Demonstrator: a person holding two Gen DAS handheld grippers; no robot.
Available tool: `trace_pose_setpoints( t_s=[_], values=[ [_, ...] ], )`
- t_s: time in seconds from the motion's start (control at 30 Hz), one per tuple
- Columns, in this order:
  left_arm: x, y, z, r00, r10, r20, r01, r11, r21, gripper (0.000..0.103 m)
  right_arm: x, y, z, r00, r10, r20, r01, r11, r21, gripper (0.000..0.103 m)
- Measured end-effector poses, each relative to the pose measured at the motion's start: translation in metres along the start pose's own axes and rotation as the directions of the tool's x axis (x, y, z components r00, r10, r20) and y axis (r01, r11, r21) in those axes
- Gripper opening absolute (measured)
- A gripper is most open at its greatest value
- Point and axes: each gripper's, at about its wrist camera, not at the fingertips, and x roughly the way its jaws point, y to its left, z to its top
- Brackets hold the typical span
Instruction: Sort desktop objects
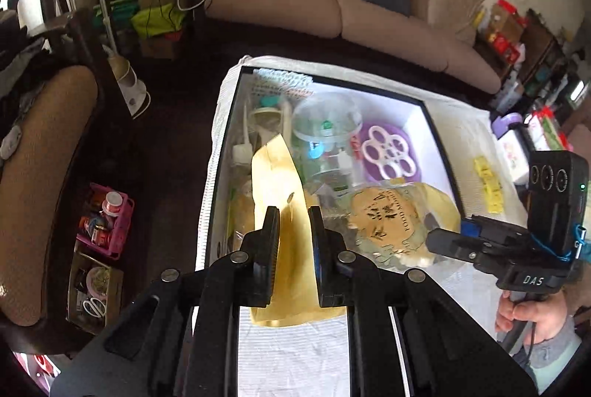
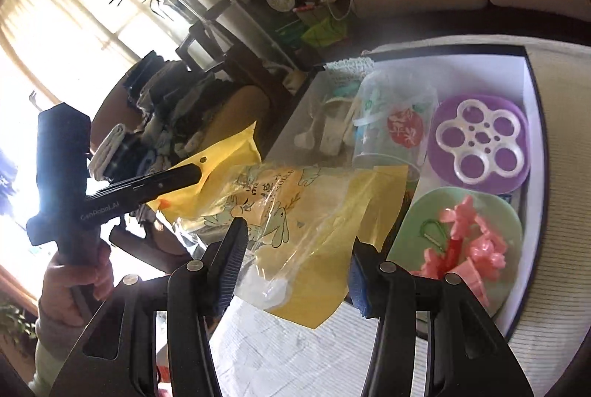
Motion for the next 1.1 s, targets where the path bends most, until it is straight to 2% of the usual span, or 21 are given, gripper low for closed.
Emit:
trace_pose_setpoints(
  t_s=[0.1, 0.2, 0.27, 0.3, 0.4, 0.47, 0.5, 0.63, 0.77, 0.87, 0.97, 1.0, 1.03, 1.07, 1.1],
  values=[
    [0.011, -0.001, -0.002, 0.997, -0.084, 0.0, 0.084, 0.996, 0.004, 0.012, 0.018, -0.002, -0.001, 0.999, 0.049, 0.006, -0.049, 0.999, -0.002, 0.047],
    [0.015, -0.026, -0.004, 0.996, -0.085, 0.003, 0.085, 0.994, 0.067, 0.012, 0.028, 0.012, -0.002, 1.0, -0.001, -0.006, 0.001, 0.999, -0.048, 0.047],
    [0.015, -0.041, -0.006, 1.0, -0.022, 0.017, 0.02, 0.992, 0.121, 0.012, 0.032, 0.017, -0.001, 0.992, -0.121, -0.026, 0.119, 0.989, -0.093, 0.047],
    [0.014, -0.045, -0.007, 1.0, 0.011, 0.026, -0.014, 0.99, 0.14, 0.017, 0.031, 0.015, -0.001, 0.986, -0.164, -0.023, 0.161, 0.981, -0.108, 0.047],
    [0.002, -0.041, -0.015, 0.989, 0.131, 0.067, -0.141, 0.975, 0.171, 0.018, 0.021, 0.002, -0.001, 0.982, -0.187, -0.017, 0.184, 0.977, -0.103, 0.047],
    [-0.005, -0.027, -0.02, 0.967, 0.237, 0.093, -0.25, 0.951, 0.184, 0.018, 0.015, -0.003, -0.002, 0.981, -0.194, -0.024, 0.189, 0.974, -0.121, 0.047],
    [-0.009, -0.017, -0.023, 0.962, 0.256, 0.095, -0.269, 0.949, 0.164, 0.018, 0.016, -0.004, -0.003, 0.976, -0.216, -0.037, 0.21, 0.969, -0.131, 0.047],
    [-0.001, 0.018, -0.027, 0.972, 0.233, 0.032, -0.235, 0.969, 0.079, 0.019, 0.016, -0.014, -0.006, 0.965, -0.254, -0.066, 0.246, 0.964, -0.104, 0.047],
    [0.012, 0.02, -0.029, 0.986, 0.168, -0.008, -0.167, 0.984, 0.066, 0.019, 0.025, -0.026, -0.011, 0.958, -0.264, -0.116, 0.259, 0.964, -0.057, 0.052],
    [0.031, 0.012, -0.026, 0.976, 0.212, -0.053, -0.205, 0.972, 0.114, 0.023, 0.035, -0.043, -0.013, 0.962, -0.214, -0.167, 0.222, 0.975, 0.029, 0.053],
    [0.053, 0.002, -0.021, 0.961, 0.248, -0.121, -0.227, 0.96, 0.163, 0.023, 0.043, -0.054, -0.008, 0.97, -0.169, -0.173, 0.187, 0.978, 0.088, 0.053],
    [0.059, 0.0, -0.019, 0.955, 0.262, -0.14, -0.235, 0.955, 0.181, 0.021, 0.047, -0.056, -0.007, 0.97, -0.16, -0.183, 0.18, 0.979, 0.095, 0.047],
    [0.066, -0.004, -0.017, 0.948, 0.274, -0.163, -0.24, 0.949, 0.203, 0.021, 0.052, -0.057, -0.005, 0.969, -0.141, -0.201, 0.163, 0.981, 0.1, 0.029],
    [0.074, -0.007, -0.017, 0.941, 0.286, -0.182, -0.243, 0.944, 0.225, 0.016, 0.054, -0.057, -0.004, 0.97, -0.122, -0.211, 0.147, 0.983, 0.11, 0.021],
    [0.08, -0.012, -0.017, 0.936, 0.291, -0.198, -0.239, 0.939, 0.249, 0.004, 0.054, -0.056, -0.003, 0.972, -0.108, -0.209, 0.135, 0.984, 0.118, 0.02]
  ],
)
